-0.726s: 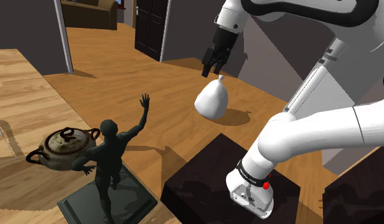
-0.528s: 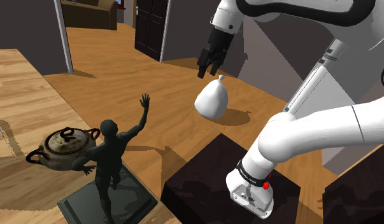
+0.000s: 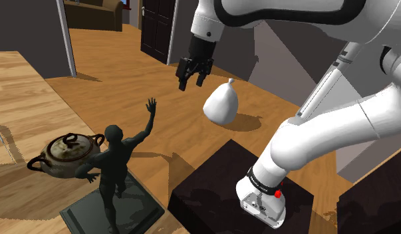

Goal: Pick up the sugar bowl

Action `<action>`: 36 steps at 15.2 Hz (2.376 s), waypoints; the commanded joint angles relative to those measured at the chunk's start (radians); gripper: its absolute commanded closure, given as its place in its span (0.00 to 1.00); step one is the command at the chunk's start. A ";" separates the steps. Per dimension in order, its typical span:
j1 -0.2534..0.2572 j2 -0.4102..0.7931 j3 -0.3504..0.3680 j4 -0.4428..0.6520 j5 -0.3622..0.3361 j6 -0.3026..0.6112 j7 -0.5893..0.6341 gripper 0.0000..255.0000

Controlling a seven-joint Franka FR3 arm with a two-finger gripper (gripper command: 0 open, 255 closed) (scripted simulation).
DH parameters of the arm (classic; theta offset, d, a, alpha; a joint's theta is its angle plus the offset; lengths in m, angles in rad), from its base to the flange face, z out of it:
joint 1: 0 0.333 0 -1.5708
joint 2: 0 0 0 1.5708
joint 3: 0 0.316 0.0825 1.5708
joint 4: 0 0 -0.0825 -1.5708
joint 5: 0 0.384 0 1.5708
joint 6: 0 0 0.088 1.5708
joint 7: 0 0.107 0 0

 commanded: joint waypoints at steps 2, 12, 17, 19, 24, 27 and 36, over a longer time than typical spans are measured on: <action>0.009 0.078 0.062 0.040 0.011 0.040 0.073 0.00; 0.020 0.422 0.258 0.253 -0.064 0.155 0.342 0.00; 0.050 0.632 0.325 0.410 -0.176 0.174 0.498 0.00; 0.076 0.722 0.338 0.483 -0.229 0.171 0.560 0.00; 0.175 0.950 0.336 0.701 -0.356 0.132 0.690 0.00; 0.252 1.088 0.318 0.861 -0.417 0.088 0.744 0.00; 0.274 1.153 0.299 0.847 -0.448 0.160 0.766 0.00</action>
